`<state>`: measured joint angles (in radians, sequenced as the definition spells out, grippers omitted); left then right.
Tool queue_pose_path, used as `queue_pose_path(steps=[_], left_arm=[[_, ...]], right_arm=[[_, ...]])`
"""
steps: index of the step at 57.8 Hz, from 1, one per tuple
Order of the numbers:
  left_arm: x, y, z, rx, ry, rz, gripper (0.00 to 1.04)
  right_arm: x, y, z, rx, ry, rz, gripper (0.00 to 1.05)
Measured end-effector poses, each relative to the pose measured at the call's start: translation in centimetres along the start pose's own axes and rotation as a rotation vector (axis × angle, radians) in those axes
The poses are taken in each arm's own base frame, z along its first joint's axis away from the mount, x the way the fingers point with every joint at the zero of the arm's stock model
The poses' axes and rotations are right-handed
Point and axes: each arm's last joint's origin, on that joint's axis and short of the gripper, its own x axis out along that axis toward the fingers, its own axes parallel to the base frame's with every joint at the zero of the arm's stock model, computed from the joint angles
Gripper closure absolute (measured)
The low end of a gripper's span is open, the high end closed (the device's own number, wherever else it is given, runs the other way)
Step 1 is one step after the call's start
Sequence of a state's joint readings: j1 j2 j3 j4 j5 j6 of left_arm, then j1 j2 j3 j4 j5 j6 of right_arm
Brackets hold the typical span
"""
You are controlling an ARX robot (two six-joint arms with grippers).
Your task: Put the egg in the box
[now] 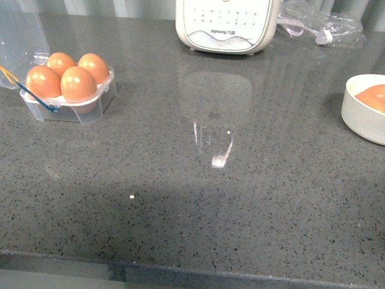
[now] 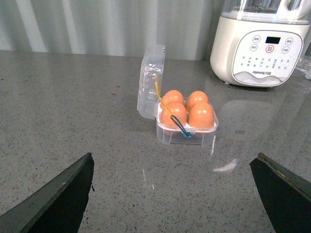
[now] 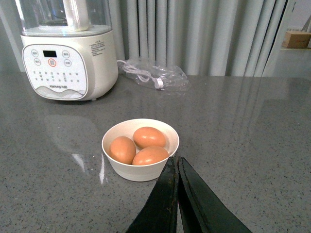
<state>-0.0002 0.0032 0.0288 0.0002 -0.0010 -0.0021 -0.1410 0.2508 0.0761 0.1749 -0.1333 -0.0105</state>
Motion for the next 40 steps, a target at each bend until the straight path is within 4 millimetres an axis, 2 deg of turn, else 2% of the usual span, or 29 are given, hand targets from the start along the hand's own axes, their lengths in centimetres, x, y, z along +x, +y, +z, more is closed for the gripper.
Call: queue_pose_path(steps=[10, 25, 40], left_arm=[[0.0, 0.0, 0.0, 0.0, 0.0, 0.0, 0.07], [0.0, 0.0, 0.0, 0.0, 0.0, -0.001, 0.07], [0.0, 0.0, 0.0, 0.0, 0.0, 0.0, 0.07]], right_arm=[[-0.2, 1.1, -0.5, 0.0, 0.003, 0.009, 1.02], [-1.4, 1.2, -1.4, 0.0, -0.005, 0.006, 1.02], [-1.4, 1.2, -2.0, 0.0, 0.0, 0.007, 1.02]])
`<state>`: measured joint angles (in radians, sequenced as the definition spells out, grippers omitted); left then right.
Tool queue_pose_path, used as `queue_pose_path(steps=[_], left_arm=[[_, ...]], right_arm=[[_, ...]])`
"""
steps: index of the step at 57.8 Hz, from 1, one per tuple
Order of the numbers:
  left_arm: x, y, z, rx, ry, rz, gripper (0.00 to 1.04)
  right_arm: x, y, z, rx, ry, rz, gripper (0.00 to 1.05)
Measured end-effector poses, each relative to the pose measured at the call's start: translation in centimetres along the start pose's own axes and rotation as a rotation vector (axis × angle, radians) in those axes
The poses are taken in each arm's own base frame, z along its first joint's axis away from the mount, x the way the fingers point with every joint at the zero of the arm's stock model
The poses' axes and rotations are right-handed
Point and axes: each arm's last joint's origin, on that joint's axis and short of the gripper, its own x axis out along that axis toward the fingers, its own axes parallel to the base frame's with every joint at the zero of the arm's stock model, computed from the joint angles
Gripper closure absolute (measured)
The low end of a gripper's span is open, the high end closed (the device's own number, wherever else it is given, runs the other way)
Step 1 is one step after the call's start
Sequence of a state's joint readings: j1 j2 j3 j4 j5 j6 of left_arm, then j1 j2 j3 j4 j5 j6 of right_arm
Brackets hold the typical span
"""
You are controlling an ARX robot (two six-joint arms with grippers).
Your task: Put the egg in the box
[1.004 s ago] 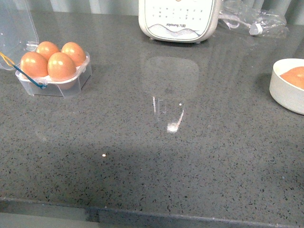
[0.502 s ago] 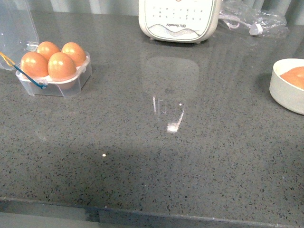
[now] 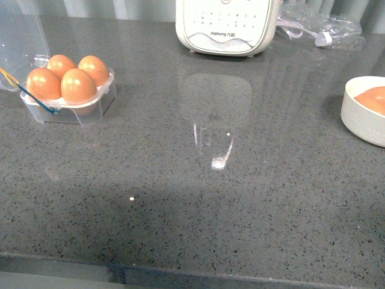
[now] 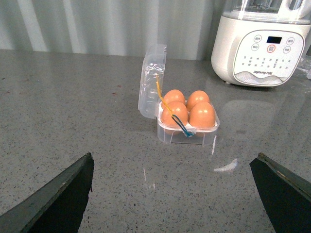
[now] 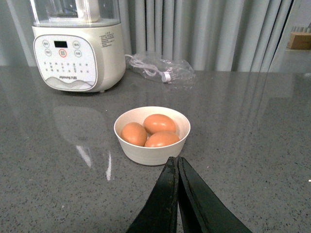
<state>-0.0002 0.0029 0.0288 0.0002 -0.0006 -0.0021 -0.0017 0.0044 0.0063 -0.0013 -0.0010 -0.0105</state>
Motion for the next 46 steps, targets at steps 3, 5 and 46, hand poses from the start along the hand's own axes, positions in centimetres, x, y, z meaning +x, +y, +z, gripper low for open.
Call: queue_pose_path(steps=[3, 5, 46], left_arm=[[0.0, 0.0, 0.0, 0.0, 0.0, 0.0, 0.07], [0.0, 0.0, 0.0, 0.0, 0.0, 0.0, 0.07], [0.0, 0.0, 0.0, 0.0, 0.0, 0.0, 0.07]], right_arm=[[0.0, 0.0, 0.0, 0.0, 0.0, 0.0, 1.02], [0.0, 0.0, 0.0, 0.0, 0.0, 0.0, 1.02], [0.0, 0.0, 0.0, 0.0, 0.0, 0.0, 0.07]])
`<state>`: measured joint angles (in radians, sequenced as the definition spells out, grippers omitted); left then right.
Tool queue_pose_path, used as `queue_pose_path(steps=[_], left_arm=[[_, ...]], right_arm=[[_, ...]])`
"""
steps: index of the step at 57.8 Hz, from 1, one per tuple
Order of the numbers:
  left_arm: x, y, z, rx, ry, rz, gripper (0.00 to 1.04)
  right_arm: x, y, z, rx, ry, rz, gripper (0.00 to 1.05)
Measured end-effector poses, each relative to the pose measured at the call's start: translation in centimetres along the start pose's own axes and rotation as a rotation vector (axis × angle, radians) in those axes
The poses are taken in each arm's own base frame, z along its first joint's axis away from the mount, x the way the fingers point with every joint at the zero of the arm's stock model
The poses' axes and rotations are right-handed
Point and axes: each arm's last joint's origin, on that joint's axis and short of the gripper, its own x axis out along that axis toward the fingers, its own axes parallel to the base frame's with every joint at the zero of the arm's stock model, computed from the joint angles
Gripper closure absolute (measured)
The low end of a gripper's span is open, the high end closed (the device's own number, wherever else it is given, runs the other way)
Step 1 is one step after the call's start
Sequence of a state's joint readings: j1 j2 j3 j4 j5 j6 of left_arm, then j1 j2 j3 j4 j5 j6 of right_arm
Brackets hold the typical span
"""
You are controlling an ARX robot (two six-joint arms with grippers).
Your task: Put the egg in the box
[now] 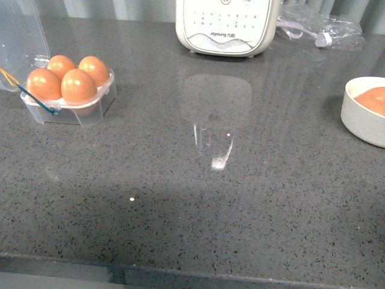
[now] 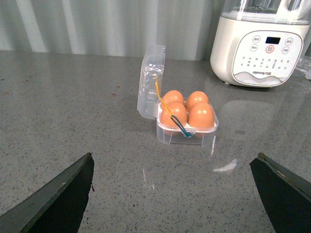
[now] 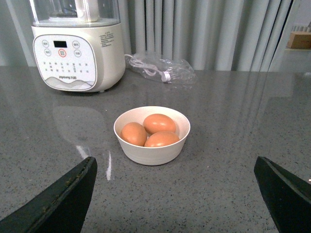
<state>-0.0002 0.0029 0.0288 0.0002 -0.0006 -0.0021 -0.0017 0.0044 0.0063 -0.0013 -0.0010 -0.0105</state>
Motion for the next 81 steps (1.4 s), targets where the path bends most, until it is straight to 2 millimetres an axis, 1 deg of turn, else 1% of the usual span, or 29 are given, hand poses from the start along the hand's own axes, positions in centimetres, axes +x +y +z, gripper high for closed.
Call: queue_pose_path(steps=[1, 5, 29, 32, 33, 36, 40, 42, 45, 48, 51, 57, 58, 61, 62, 65, 66, 69, 76, 81], left_arm=[[0.0, 0.0, 0.0, 0.0, 0.0, 0.0, 0.07], [0.0, 0.0, 0.0, 0.0, 0.0, 0.0, 0.07], [0.0, 0.0, 0.0, 0.0, 0.0, 0.001, 0.07], [0.1, 0.0, -0.2, -0.021, 0.115, 0.07, 0.07], [0.1, 0.0, -0.3, -0.02, 0.184, 0.1, 0.07], [0.3, 0.1, -0.2, -0.019, 0.318, 0.153, 0.07], [0.7, 0.1, -0.1, -0.018, 0.369, 0.161, 0.07], [0.9, 0.1, 0.3, -0.023, 0.368, 0.164, 0.07], [1.6, 0.1, 1.3, -0.034, 0.33, 0.157, 0.07], [2.7, 0.2, 2.7, -0.044, 0.267, 0.155, 0.07], [3.9, 0.4, 3.4, -0.045, 0.235, 0.151, 0.07], [7.4, 1.3, 3.9, -0.04, 0.204, 0.141, 0.07], [8.3, 1.7, 4.0, -0.029, 0.194, 0.156, 0.07], [10.3, 2.4, 4.2, -0.004, 0.172, 0.171, 0.07], [11.3, 2.8, 4.3, 0.0, 0.169, 0.169, 0.07], [13.3, 3.5, 4.3, 0.002, 0.188, 0.151, 0.07], [14.2, 4.0, 4.1, -0.005, 0.207, 0.136, 0.07], [16.0, 4.7, 3.8, 0.006, 0.231, 0.153, 0.07], [18.6, 5.7, 3.2, 0.036, 0.254, 0.165, 0.07], [20.1, 6.1, 3.0, 0.043, 0.269, 0.153, 0.07]], right_arm=[[0.0, 0.0, 0.0, 0.0, 0.0, 0.0, 0.05], [0.0, 0.0, 0.0, 0.0, 0.0, 0.0, 0.08], [0.0, 0.0, 0.0, 0.001, 0.0, 0.0, 0.07], [0.0, 0.0, 0.0, 0.001, 0.0, 0.0, 0.07], [0.0, 0.0, 0.0, 0.001, 0.0, 0.0, 0.07], [0.0, 0.0, 0.0, 0.001, 0.0, 0.0, 0.07], [0.0, 0.0, 0.0, 0.0, 0.0, 0.0, 0.07], [0.0, 0.0, 0.0, 0.0, 0.0, 0.0, 0.07], [0.0, 0.0, 0.0, 0.001, 0.0, 0.0, 0.07], [0.0, 0.0, 0.0, 0.001, 0.0, -0.001, 0.07], [0.0, 0.0, 0.0, 0.001, 0.0, 0.0, 0.07], [0.0, 0.0, 0.0, 0.0, 0.0, 0.0, 0.07], [0.0, 0.0, 0.0, 0.001, 0.0, 0.0, 0.07], [0.0, 0.0, 0.0, 0.0, 0.0, 0.0, 0.07], [0.0, 0.0, 0.0, 0.001, 0.0, -0.001, 0.07], [0.0, 0.0, 0.0, 0.0, 0.0, 0.0, 0.07], [0.0, 0.0, 0.0, 0.001, 0.0, 0.0, 0.07], [0.0, 0.0, 0.0, 0.001, 0.0, 0.0, 0.07], [0.0, 0.0, 0.0, 0.001, 0.0, 0.0, 0.07], [0.0, 0.0, 0.0, 0.001, 0.0, 0.0, 0.07]])
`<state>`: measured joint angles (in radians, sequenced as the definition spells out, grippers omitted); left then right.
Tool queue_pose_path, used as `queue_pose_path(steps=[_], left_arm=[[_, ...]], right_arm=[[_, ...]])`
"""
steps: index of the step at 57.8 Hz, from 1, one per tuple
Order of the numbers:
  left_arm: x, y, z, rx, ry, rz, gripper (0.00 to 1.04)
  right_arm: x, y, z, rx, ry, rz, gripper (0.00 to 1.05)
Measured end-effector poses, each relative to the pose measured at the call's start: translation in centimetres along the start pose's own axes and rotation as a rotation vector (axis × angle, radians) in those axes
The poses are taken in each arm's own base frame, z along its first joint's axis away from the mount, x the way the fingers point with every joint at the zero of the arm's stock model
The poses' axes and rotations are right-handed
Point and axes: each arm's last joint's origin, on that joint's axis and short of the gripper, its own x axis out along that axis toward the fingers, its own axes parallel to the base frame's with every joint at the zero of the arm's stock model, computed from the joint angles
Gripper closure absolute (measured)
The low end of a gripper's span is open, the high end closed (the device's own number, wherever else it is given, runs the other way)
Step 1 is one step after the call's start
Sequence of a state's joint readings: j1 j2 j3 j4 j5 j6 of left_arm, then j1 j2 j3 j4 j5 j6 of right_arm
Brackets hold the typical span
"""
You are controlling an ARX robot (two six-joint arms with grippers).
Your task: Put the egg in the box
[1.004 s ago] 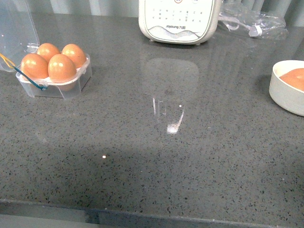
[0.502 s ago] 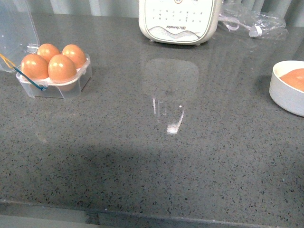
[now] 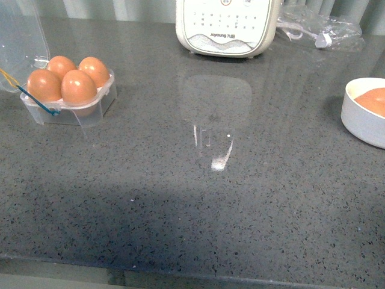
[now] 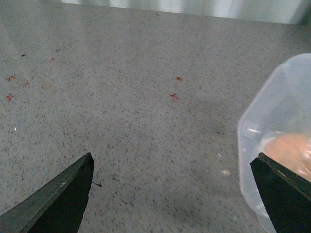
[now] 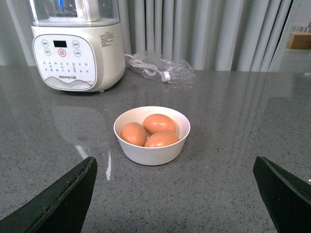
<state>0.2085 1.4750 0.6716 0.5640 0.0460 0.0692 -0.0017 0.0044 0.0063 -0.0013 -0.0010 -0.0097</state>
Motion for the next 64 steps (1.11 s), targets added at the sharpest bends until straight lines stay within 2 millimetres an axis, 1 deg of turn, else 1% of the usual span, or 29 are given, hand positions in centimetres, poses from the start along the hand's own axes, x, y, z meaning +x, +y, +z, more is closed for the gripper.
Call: queue_pose_path(steps=[7, 15, 23, 31, 36, 38, 42, 50, 56, 64], left_arm=[[1.3, -0.1, 0.5, 0.006, 0.008, -0.025, 0.07], [2.0, -0.6, 1.0, -0.009, 0.006, -0.049, 0.07], [2.4, -2.0, 1.1, -0.032, 0.018, -0.087, 0.07], [2.3, -3.9, 1.0, -0.039, 0.034, -0.136, 0.07], [2.0, -5.3, 1.1, -0.039, 0.049, -0.18, 0.07], [1.7, -6.2, 1.1, -0.043, 0.068, -0.219, 0.07], [0.6, -8.2, 1.2, -0.05, 0.086, -0.307, 0.07], [-1.2, -10.6, 1.7, -0.027, 0.084, -0.395, 0.07], [-2.0, -11.8, 1.9, 0.003, 0.078, -0.434, 0.07], [-2.1, -12.1, 1.6, 0.018, 0.085, -0.433, 0.07]], right_arm=[[0.0, 0.0, 0.0, 0.0, 0.0, 0.0, 0.07], [0.0, 0.0, 0.0, 0.0, 0.0, 0.0, 0.07], [0.0, 0.0, 0.0, 0.0, 0.0, 0.0, 0.07], [0.0, 0.0, 0.0, 0.0, 0.0, 0.0, 0.07], [0.0, 0.0, 0.0, 0.0, 0.0, 0.0, 0.07], [0.0, 0.0, 0.0, 0.0, 0.0, 0.0, 0.07], [0.0, 0.0, 0.0, 0.0, 0.0, 0.0, 0.07], [0.0, 0.0, 0.0, 0.0, 0.0, 0.0, 0.07], [0.0, 0.0, 0.0, 0.0, 0.0, 0.0, 0.07], [0.0, 0.0, 0.0, 0.0, 0.0, 0.0, 0.07]])
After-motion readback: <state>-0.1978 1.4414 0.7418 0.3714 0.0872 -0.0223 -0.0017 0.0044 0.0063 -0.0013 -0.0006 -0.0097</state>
